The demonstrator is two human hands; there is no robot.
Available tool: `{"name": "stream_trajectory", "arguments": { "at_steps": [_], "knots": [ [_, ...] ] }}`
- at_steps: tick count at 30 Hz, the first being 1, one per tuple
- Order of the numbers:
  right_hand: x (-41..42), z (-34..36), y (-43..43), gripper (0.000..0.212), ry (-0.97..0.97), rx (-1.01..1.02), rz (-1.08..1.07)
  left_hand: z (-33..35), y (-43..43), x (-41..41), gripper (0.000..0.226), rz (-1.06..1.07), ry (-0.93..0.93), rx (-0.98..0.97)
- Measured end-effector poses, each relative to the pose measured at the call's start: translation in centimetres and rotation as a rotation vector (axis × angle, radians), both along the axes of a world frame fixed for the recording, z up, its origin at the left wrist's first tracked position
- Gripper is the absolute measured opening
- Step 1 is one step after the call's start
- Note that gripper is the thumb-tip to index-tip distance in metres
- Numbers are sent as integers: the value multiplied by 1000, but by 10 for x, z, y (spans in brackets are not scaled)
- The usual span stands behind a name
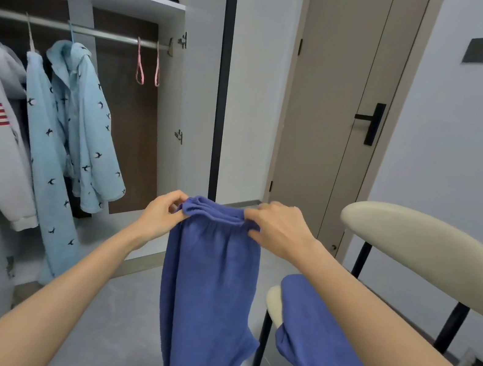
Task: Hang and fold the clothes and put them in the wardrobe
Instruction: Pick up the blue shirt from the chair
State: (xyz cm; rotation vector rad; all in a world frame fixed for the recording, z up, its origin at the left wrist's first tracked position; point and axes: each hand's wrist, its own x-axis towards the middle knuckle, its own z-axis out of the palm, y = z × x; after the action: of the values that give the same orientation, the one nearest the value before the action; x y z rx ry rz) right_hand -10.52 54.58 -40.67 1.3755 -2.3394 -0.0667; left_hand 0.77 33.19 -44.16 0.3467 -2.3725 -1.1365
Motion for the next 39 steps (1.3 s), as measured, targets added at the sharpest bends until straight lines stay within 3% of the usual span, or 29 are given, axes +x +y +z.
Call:
{"name": "stream_trajectory", "arguments": {
  "at_steps": [3, 5, 7, 10, 14, 20, 25, 39],
  "knots": [
    [-1, 12, -4, 15, -199, -220, -24, 11, 0, 0, 14, 13, 2, 64],
    [0, 22, -8, 20, -292, -196, -49, 20, 1, -1, 15, 24, 14, 147],
    [1, 33, -10, 25, -262, -186, -65, 28, 4, 0, 13, 19, 18, 195],
    [1, 48, -14, 29, -201, -387, -45, 39, 5, 3, 17, 2, 88, 168],
    [-7, 61, -21, 31, -564, -431, 2, 54, 2, 7, 16, 16, 201, 105],
    [-23, 60, -38, 32, -909, -636, 19, 67, 8, 8, 16, -11, 218, 42],
    [-35, 50, -54, 30, -1083, -599, 39, 72, -3, 6, 19, 63, 220, 75],
    [-132, 5, -139, 29, -1301, -785, 58, 50, -59, -88, 23, 145, 191, 209]
  ]
}}
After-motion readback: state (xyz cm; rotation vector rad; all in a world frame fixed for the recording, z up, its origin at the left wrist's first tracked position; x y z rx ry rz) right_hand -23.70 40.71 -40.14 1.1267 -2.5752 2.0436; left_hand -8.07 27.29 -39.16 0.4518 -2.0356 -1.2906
